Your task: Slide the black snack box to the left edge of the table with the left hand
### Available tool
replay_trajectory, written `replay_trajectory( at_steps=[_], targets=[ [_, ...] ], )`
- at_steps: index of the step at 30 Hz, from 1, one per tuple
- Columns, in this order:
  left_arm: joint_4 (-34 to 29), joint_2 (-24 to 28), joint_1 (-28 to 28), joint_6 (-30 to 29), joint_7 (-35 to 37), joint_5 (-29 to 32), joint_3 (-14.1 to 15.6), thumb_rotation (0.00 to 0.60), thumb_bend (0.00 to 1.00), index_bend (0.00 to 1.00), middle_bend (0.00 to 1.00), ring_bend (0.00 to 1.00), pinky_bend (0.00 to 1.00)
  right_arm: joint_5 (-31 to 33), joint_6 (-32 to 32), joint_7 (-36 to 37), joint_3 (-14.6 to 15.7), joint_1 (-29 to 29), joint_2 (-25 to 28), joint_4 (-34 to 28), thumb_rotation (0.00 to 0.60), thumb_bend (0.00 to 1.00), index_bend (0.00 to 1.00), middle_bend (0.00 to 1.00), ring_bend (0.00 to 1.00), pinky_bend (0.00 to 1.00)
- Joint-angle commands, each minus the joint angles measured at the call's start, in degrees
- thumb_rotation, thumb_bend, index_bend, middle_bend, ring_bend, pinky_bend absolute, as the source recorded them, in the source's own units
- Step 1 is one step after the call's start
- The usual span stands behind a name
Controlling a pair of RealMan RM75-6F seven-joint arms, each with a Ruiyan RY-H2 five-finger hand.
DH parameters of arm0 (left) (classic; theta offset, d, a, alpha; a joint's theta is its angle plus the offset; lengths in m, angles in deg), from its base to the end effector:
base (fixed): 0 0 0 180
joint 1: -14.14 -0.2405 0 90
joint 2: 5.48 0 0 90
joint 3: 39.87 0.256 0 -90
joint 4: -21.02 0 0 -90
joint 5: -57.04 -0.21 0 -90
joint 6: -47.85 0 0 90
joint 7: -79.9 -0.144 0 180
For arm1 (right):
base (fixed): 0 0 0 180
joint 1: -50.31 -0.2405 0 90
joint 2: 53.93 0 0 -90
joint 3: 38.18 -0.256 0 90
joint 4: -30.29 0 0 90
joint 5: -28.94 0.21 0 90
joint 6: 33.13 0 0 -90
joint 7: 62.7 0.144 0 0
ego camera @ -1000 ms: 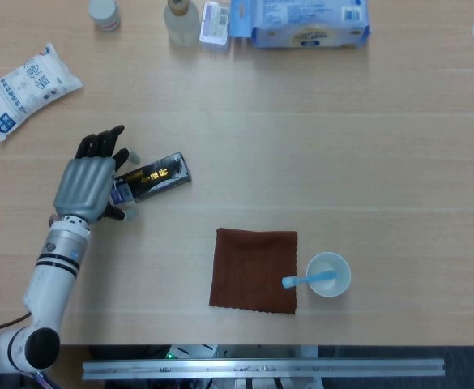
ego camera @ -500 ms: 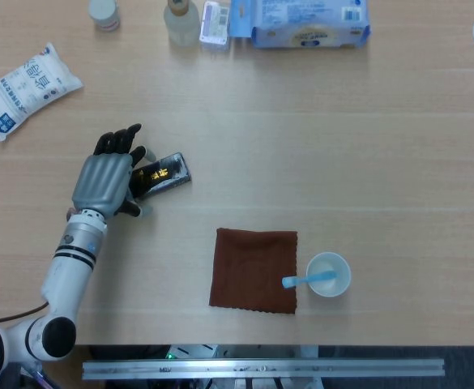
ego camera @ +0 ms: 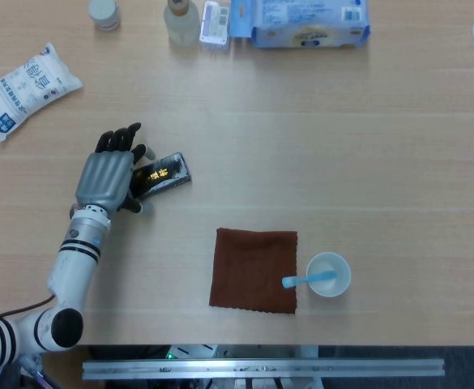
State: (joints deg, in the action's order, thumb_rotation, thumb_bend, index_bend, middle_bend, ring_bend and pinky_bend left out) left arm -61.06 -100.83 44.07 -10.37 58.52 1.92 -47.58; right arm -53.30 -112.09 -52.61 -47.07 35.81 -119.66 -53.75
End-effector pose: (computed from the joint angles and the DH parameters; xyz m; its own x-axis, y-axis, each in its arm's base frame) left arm -0.2259 0.2872 -0.0499 0.2905 0.4102 0.8645 0.9540 -0.0543 -0.2948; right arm -0.3043 -0.2590 0.1724 0.3122 0.0710 0.9474 -0.9443 -0.0858 0.3177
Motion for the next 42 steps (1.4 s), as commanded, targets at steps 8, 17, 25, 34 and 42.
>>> replay_trajectory(
  at_steps=[8, 17, 25, 34, 42],
  targets=[
    [2.24, -0.78, 0.44, 0.97, 0.20, 1.50, -0.17, 0.600, 0.08, 0.29, 0.00, 0.00, 0.02, 0.08, 0.24, -0.02, 0.10, 0.04, -0.18, 0.16, 0.600, 0.21, 0.14, 0.15, 0.13, 0.37],
    [3.60, -1.44, 0.46, 1.20, 1.07, 1.75, -0.20, 0.600, 0.08, 0.32, 0.00, 0.00, 0.02, 0.19, 0.33, 0.20, 0.19, 0.19, -0.34, 0.35, 0.600, 0.21, 0.14, 0.15, 0.13, 0.37],
    [3.65, -1.48, 0.26, 0.76, 1.41, 1.46, -0.15, 0.600, 0.08, 0.39, 0.00, 0.00, 0.02, 0.23, 0.30, 0.41, 0.23, 0.35, -0.38, 0.47, 0.600, 0.21, 0.14, 0.15, 0.13, 0.37],
    [4.21, -1.24, -0.10, 0.99, 1.45, 2.13, 0.08, 0.600, 0.08, 0.43, 0.00, 0.00, 0.02, 0.14, 0.36, 0.41, 0.28, 0.40, -0.38, 0.33, 0.600, 0.21, 0.14, 0.15, 0.13, 0.37],
    [4.05, -0.41, -0.71, 0.65, 1.75, 1.73, 0.54, 0.600, 0.08, 0.43, 0.00, 0.00, 0.02, 0.14, 0.44, 0.37, 0.33, 0.44, -0.38, 0.20, 0.600, 0.21, 0.14, 0.15, 0.13, 0.37]
  ],
)
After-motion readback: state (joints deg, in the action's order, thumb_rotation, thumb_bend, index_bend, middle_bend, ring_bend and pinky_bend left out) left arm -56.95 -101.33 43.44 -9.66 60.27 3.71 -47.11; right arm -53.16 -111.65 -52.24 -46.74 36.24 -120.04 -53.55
